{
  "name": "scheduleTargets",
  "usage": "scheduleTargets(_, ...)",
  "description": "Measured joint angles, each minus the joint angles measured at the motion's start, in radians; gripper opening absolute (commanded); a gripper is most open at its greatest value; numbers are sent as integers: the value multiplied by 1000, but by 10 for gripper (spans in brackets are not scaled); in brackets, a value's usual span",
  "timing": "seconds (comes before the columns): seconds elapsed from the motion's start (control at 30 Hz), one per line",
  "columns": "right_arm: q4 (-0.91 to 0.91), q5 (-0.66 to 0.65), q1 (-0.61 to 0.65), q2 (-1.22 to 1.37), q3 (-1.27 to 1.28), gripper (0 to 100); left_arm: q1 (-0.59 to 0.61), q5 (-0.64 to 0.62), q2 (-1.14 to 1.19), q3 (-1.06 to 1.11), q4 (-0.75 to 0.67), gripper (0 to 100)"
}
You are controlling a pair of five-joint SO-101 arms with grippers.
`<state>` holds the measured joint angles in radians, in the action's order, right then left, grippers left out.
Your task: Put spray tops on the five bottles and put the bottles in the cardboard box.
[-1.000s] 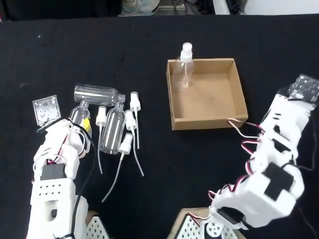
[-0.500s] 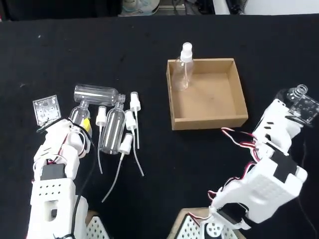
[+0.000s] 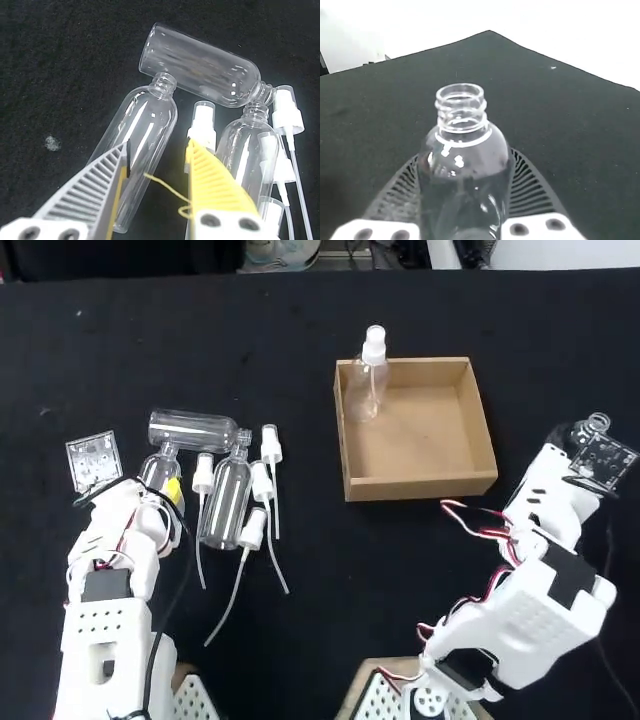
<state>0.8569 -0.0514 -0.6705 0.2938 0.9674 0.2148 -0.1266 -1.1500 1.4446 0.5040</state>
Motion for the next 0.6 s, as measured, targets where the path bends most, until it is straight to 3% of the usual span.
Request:
scheduleTargets(0.23,5,0,0,0,6,23,0,0,0,0,0,187)
scheduleTargets(0.43,6,0,5,-14,44,220,0,0,0,0,0,187)
scheduleTargets(0.6,-2,-2,2,3,95,253,0,0,0,0,0,187)
